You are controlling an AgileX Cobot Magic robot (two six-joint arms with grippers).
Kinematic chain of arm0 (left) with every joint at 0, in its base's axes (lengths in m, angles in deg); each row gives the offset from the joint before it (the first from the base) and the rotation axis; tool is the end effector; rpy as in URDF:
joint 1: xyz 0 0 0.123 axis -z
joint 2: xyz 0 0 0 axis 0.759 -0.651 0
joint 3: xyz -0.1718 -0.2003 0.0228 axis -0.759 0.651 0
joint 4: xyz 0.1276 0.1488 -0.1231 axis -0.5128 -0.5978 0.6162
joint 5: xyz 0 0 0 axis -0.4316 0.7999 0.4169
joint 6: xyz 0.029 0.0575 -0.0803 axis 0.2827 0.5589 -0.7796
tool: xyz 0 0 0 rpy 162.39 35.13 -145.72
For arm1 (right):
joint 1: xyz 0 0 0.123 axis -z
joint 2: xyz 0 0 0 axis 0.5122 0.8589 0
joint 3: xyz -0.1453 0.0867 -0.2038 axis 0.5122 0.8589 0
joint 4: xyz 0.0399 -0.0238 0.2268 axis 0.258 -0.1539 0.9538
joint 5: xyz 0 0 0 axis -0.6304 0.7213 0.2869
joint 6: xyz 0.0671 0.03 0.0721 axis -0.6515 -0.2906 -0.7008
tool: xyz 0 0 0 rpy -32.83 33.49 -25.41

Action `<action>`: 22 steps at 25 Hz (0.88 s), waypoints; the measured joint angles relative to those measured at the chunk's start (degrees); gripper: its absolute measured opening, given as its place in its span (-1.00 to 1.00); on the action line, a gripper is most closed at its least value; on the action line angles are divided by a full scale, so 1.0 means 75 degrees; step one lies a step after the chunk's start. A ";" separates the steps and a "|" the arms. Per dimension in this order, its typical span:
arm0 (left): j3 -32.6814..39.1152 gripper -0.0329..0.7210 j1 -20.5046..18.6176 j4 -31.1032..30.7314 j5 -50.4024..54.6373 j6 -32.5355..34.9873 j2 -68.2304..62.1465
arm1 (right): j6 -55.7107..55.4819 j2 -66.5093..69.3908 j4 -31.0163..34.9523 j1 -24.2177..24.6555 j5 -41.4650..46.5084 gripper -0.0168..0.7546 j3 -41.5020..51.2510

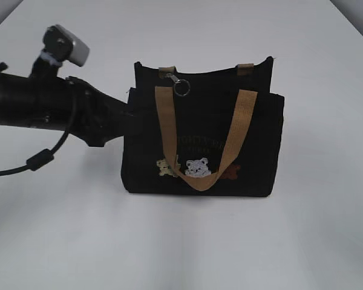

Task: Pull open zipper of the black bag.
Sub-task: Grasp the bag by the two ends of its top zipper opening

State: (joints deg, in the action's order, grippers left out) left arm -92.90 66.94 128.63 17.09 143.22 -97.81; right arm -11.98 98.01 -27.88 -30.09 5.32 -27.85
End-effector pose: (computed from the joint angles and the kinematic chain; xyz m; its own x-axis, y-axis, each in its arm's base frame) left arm 0.2790 -0.1475 0.1883 -0.2328 0.4690 -0.8520 0.8577 0.5119 0.0474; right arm 0.1287 0.0480 0.3056 -0.3948 -0.2219 -0.8916 -0.5207 0.8535 0.0182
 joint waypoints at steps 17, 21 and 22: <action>-0.0983 -0.75 0.0374 0.0113 -0.0113 0.0044 -0.1207 | 0.4261 0.8570 0.1452 -0.3135 -0.1481 -0.19 -0.4792; -0.0983 -0.75 0.0374 0.0120 -0.0139 0.0044 -0.1231 | 0.3211 0.8564 0.0921 -0.3098 -0.1671 -0.89 -0.4808; -0.0997 -0.75 0.0374 0.0127 -0.0132 0.0044 -0.1231 | 0.2649 0.8451 0.0798 -0.2937 -0.1563 -0.95 -0.4808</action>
State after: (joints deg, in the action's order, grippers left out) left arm -100.38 69.75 129.59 16.10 143.55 -107.04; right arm 7.89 161.39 -21.90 -52.11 -6.40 -63.91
